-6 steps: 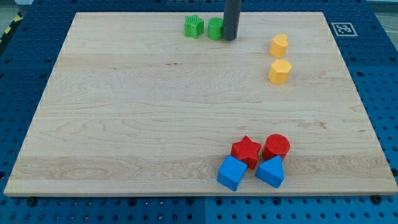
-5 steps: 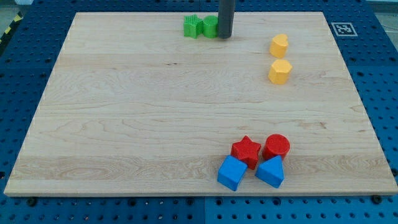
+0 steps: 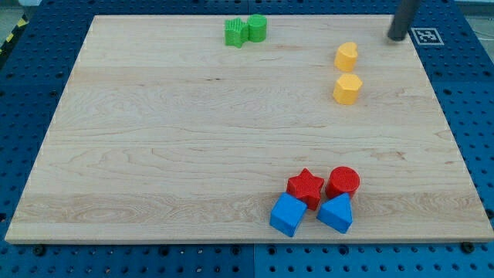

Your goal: Move the yellow heart below to the green circle

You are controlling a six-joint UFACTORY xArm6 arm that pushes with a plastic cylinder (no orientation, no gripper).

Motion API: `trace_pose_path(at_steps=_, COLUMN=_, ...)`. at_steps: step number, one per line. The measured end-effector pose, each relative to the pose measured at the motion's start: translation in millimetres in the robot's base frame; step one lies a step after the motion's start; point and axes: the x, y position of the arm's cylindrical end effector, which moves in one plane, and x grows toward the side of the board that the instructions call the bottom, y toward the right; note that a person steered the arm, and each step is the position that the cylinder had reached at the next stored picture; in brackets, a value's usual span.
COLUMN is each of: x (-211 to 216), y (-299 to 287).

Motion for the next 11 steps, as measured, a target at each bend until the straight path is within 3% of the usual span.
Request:
trace_pose_path(at_steps=2, x=73, y=-13)
trace_pose_path(at_steps=5, x=63, y=-178)
trace_pose_path(at_steps=6, x=61, y=-160)
trace_pose_path(at_steps=8, x=60, y=-57)
trace_pose_path(at_steps=9, x=47, y=-46)
trace_pose_path(at_steps=11, x=45, y=-181)
